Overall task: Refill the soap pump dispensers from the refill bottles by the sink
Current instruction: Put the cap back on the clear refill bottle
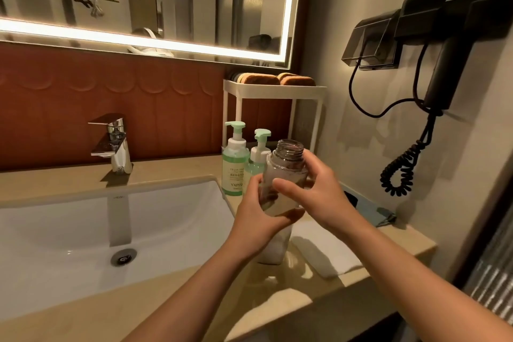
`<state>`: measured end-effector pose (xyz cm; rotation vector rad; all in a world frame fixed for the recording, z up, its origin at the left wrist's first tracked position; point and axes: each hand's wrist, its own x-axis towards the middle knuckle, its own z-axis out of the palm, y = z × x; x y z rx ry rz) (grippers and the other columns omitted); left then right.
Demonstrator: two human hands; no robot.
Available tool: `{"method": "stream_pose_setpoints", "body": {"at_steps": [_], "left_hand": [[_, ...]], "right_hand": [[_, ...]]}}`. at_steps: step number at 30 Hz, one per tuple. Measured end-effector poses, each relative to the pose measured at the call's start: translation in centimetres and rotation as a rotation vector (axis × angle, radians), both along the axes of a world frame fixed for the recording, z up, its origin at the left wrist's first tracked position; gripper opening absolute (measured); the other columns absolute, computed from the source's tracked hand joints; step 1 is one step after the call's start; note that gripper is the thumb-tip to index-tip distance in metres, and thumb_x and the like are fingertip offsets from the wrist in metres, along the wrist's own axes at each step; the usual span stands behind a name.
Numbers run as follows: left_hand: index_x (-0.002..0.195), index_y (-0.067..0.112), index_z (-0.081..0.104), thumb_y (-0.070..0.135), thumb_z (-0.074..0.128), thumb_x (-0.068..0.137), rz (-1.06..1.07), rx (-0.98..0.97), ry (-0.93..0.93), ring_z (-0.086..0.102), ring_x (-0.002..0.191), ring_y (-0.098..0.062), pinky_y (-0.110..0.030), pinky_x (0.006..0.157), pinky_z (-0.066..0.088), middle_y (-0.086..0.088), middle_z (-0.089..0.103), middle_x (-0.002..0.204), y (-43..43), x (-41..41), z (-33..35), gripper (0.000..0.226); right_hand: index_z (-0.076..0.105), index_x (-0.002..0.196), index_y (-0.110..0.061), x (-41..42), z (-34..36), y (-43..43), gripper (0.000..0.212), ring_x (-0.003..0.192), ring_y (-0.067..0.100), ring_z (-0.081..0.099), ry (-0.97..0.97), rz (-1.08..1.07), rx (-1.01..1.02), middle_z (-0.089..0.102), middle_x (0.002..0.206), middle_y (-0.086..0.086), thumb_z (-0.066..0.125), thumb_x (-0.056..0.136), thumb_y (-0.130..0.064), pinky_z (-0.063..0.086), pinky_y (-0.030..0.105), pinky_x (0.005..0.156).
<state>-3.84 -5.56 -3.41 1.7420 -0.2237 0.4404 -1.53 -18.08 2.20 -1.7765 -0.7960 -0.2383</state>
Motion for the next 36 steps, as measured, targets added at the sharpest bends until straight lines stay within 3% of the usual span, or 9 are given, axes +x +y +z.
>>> {"method": "stream_pose_setpoints", "body": {"at_steps": [4,7,9,13,16,18,26,32,36], "left_hand": [[0.112,0.046,0.040,0.036,0.080,0.065,0.067,0.017,0.013,0.058,0.102,-0.003,-0.018,0.080,0.050,0.017,0.057,0.112,0.0,-0.7,-1.4,0.062],[0.125,0.035,0.040,0.045,0.079,0.063,0.103,-0.026,0.005,0.056,0.109,-0.007,-0.022,0.087,0.050,0.009,0.056,0.121,0.2,-0.9,-1.8,0.074],[0.121,0.039,0.041,0.045,0.079,0.062,0.105,-0.020,-0.003,0.055,0.110,-0.007,-0.022,0.087,0.049,0.011,0.056,0.120,0.2,-0.9,-2.0,0.071],[0.105,0.046,0.042,0.049,0.079,0.056,0.143,-0.026,0.004,0.056,0.106,-0.009,-0.023,0.084,0.051,0.017,0.057,0.110,-0.6,-0.9,-2.5,0.061],[0.117,0.041,0.042,0.060,0.072,0.049,0.155,-0.049,-0.002,0.056,0.110,-0.015,-0.038,0.092,0.051,0.007,0.058,0.118,-0.8,-0.8,-2.9,0.076],[0.126,0.029,0.042,0.062,0.071,0.048,0.152,-0.046,-0.002,0.055,0.113,-0.018,-0.043,0.094,0.050,0.002,0.057,0.122,-0.8,-0.6,-3.1,0.090],[0.125,0.031,0.040,0.062,0.068,0.049,0.140,-0.053,-0.012,0.052,0.116,-0.014,-0.037,0.097,0.048,0.004,0.055,0.124,-0.8,-0.6,-3.2,0.087],[0.118,0.041,0.038,0.062,0.068,0.048,0.131,-0.071,-0.016,0.051,0.116,-0.010,-0.032,0.098,0.047,0.009,0.055,0.123,-0.7,-0.5,-3.3,0.079],[0.123,0.036,0.038,0.060,0.070,0.049,0.131,-0.065,-0.018,0.051,0.117,-0.012,-0.034,0.099,0.047,0.006,0.054,0.126,-0.7,-0.5,-3.3,0.084]], "right_hand": [[0.043,0.129,-0.036,-0.3,-0.8,-0.4,0.055,0.111,0.000,0.053,0.091,0.077,-0.132,0.056,0.119,-0.018,0.064,0.080,-0.045,0.045,0.022,0.092],[0.041,0.132,-0.033,0.4,-1.1,-1.3,0.057,0.112,-0.004,0.049,0.168,0.059,-0.137,0.051,0.123,-0.018,0.045,0.079,-0.052,0.042,0.015,0.085],[0.047,0.133,-0.023,2.4,-2.0,-2.5,0.055,0.117,0.007,0.050,0.164,-0.065,-0.161,0.053,0.126,-0.007,0.048,0.084,-0.049,0.040,0.017,0.088],[0.050,0.129,-0.018,7.8,-4.8,-5.3,0.046,0.123,0.023,0.045,0.180,-0.509,-0.337,0.052,0.129,0.004,0.060,0.088,-0.036,0.040,0.037,0.097],[0.040,0.137,-0.019,10.0,-6.4,-6.9,0.062,0.130,0.031,0.033,0.183,-0.778,-0.631,0.041,0.140,0.010,0.059,0.085,-0.045,0.032,0.043,0.103],[0.033,0.141,-0.017,11.1,-7.1,-7.4,0.071,0.131,0.033,0.031,0.195,-0.841,-0.694,0.038,0.142,0.012,0.060,0.083,-0.049,0.031,0.042,0.104],[0.031,0.139,-0.014,12.5,-8.0,-7.4,0.078,0.127,0.035,0.037,0.187,-0.936,-0.800,0.041,0.139,0.015,0.062,0.080,-0.053,0.034,0.044,0.101],[0.032,0.137,-0.012,12.9,-8.2,-8.6,0.074,0.124,0.037,0.040,0.281,-0.952,-0.758,0.047,0.134,0.016,0.062,0.081,-0.051,0.036,0.043,0.098],[0.039,0.134,-0.011,13.0,-8.0,-8.6,0.073,0.118,0.034,0.048,0.208,-0.906,-0.604,0.053,0.129,0.014,0.071,0.077,-0.043,0.045,0.046,0.092]]}}
